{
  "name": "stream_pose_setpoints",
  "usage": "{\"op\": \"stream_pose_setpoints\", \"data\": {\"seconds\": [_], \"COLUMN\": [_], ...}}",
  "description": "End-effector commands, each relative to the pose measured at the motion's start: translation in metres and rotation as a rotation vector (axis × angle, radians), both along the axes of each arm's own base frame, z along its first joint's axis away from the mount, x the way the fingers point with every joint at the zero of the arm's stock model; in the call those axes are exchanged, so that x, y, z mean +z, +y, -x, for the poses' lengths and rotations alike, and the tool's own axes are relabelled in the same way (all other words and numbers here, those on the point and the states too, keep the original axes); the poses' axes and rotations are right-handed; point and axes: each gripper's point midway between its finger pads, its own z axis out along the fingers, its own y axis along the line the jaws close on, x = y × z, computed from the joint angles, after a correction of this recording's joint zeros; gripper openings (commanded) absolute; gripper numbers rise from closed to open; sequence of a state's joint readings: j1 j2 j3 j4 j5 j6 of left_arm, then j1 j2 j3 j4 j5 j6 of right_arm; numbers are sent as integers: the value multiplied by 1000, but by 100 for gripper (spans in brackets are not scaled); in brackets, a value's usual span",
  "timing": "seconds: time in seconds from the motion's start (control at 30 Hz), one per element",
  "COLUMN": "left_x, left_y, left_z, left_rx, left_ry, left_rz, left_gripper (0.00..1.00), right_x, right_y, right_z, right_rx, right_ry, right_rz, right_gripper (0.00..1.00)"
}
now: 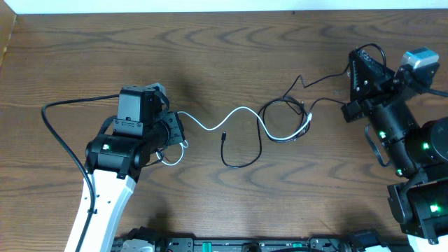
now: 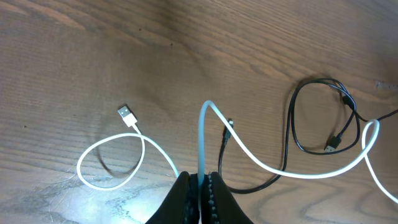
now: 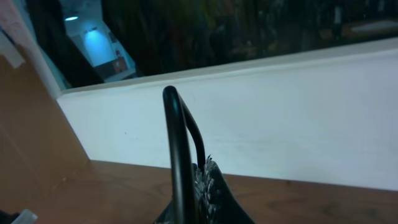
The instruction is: Untangle cables
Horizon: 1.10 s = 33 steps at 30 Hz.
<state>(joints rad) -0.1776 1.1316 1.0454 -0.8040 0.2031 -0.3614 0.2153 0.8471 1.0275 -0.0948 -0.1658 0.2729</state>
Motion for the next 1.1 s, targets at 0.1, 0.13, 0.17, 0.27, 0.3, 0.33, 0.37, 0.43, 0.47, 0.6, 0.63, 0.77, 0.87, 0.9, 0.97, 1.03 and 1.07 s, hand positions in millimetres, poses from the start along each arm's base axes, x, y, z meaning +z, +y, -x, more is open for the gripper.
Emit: {"op": "stream_pose_setpoints", "data": {"seconds": [0.1,0.13,0.17,0.27,0.3,0.33,0.37,0.43,0.47,0.6,0.63,0.77,0.87,0.9,0.97,1.03,1.07], "left_x": [2,2,2,2,2,2,2,2,2,1,1,-1,-2,-2,-2,-2,-2], "left_y": [3,3,3,3,3,3,3,3,3,3,3,3,3,3,3,3,3], "left_z": [-2,-2,-2,-1,-1,-1,-1,-1,-1,-1,-1,-2,-2,-2,-1,-1,-1], "left_rx": [0,1,0,0,1,1,1,1,0,1,1,1,1,1,1,1,1], "left_ry": [-12,-11,-12,-8,-8,-9,-9,-9,-9,-7,-6,3,4,5,8,8,8], "left_rz": [-17,-17,-17,-18,-17,-17,-18,-18,-17,-18,-18,-19,-20,-20,-20,-20,-20], "left_gripper": [7,8,8,7,7,8,7,7,7,7,7,7,7,8,7,7,7], "right_x": [37,51,61,98,108,113,115,112,106,59,48,-13,-34,-39,-51,-62,-68], "right_y": [-17,-24,-28,-41,-45,-48,-51,-52,-52,-73,-81,-137,-184,-197,-226,-249,-262], "right_z": [2,4,6,20,25,28,29,27,23,1,-3,-18,-20,-20,-19,-17,-14], "right_rx": [-79,-117,-137,-185,-199,-211,-222,-234,-236,-395,-446,-802,-1021,-1072,-1154,-1219,-1257], "right_ry": [-127,-183,-222,-377,-420,-444,-453,-441,-413,-211,-171,45,132,153,205,249,276], "right_rz": [-85,-108,-124,-188,-208,-220,-227,-227,-217,-179,-164,70,195,214,240,253,260], "right_gripper": [1,1,1,1,1,1,1,1,1,1,1,1,1,1,1,1,1]}}
